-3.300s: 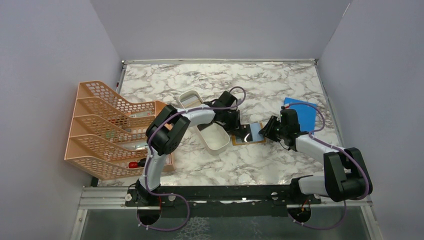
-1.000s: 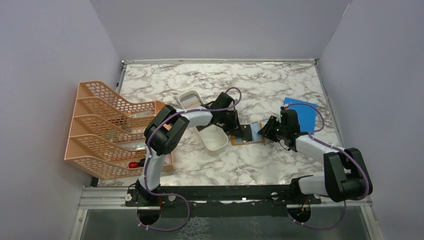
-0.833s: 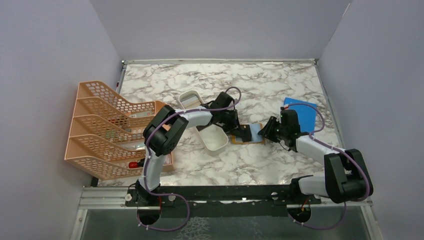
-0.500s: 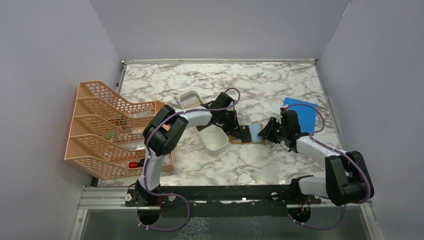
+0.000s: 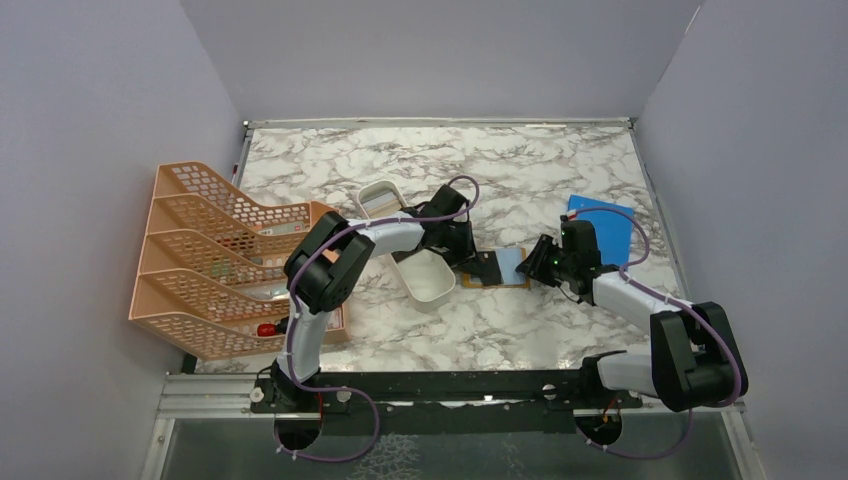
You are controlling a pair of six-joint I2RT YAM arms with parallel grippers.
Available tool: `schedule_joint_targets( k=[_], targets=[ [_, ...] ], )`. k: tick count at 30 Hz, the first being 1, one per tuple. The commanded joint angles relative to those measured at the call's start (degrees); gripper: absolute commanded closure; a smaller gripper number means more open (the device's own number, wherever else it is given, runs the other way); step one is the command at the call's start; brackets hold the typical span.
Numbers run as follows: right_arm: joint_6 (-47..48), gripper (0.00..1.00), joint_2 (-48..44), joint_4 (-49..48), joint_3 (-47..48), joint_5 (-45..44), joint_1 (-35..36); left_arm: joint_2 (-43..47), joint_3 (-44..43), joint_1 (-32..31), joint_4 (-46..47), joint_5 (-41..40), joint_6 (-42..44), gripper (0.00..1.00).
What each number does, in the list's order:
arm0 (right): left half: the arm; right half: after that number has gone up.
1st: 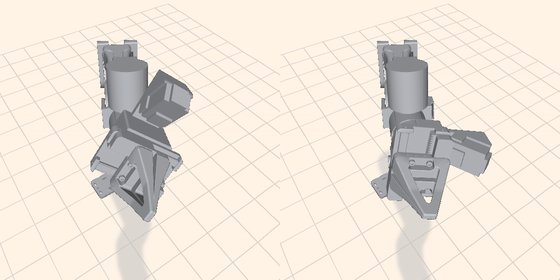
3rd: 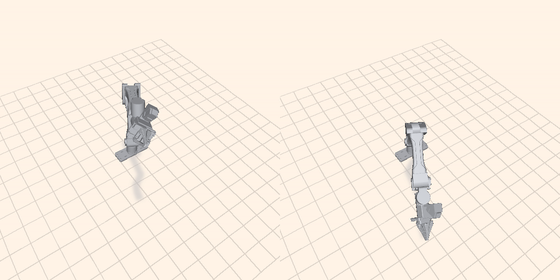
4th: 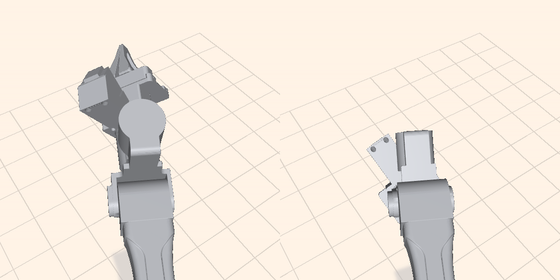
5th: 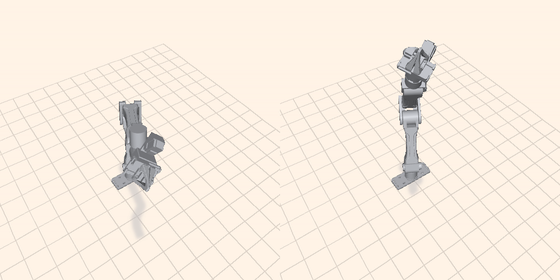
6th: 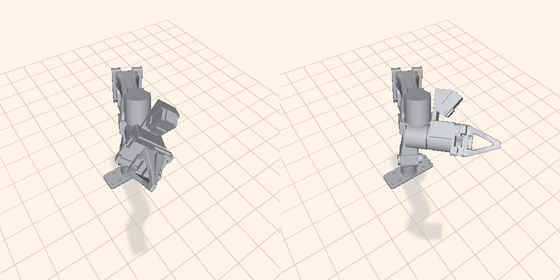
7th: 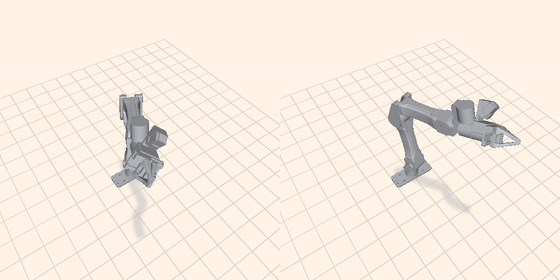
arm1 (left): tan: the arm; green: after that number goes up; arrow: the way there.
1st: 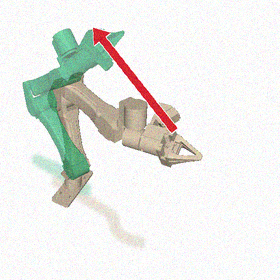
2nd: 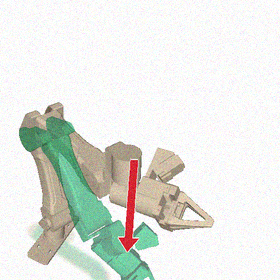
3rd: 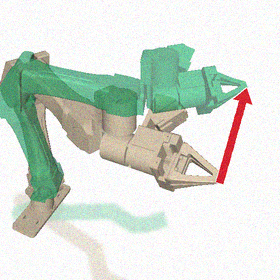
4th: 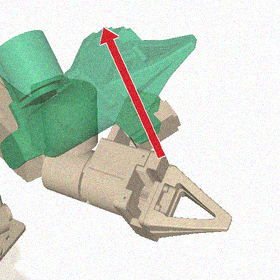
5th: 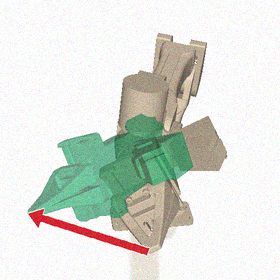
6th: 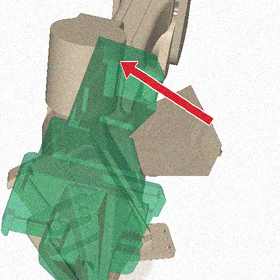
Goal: Put the credit cards into the card holder
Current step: Insert the credit card into the card holder.
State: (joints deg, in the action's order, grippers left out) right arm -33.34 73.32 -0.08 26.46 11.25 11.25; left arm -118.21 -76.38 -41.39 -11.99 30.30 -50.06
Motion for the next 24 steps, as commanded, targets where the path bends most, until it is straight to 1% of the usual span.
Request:
schedule_joint_targets(
  k=[1, 4, 9, 14, 24],
  targets=[
    [0.8, 0.61, -0.3, 0.5, -0.6, 0.5, 0.2, 3.0, -0.8, -0.7, -3.2, -4.1, 0.1, 1.00],
    [0.7, 0.61, -0.1, 0.2, -0.7, 1.0, 0.2, 1.9, -0.9, -0.6, -4.2, -3.5, 0.6, 1.00],
    [0.8, 0.61, -0.3, 0.4, -1.1, 1.0, 0.1, -0.7, -3.9, -1.1, -4.0, -1.7, 2.5, 1.00],
    [0.7, 0.61, -1.4, 0.4, -1.4, 1.2, 0.2, -2.4, -4.7, -1.1, -4.0, -0.1, 2.4, 1.00],
    [1.2, 0.61, -1.8, 0.9, -1.1, 1.1, 0.2, -3.5, -5.7, -1.5, -5.5, 0.7, 3.4, 1.00]
  ],
)
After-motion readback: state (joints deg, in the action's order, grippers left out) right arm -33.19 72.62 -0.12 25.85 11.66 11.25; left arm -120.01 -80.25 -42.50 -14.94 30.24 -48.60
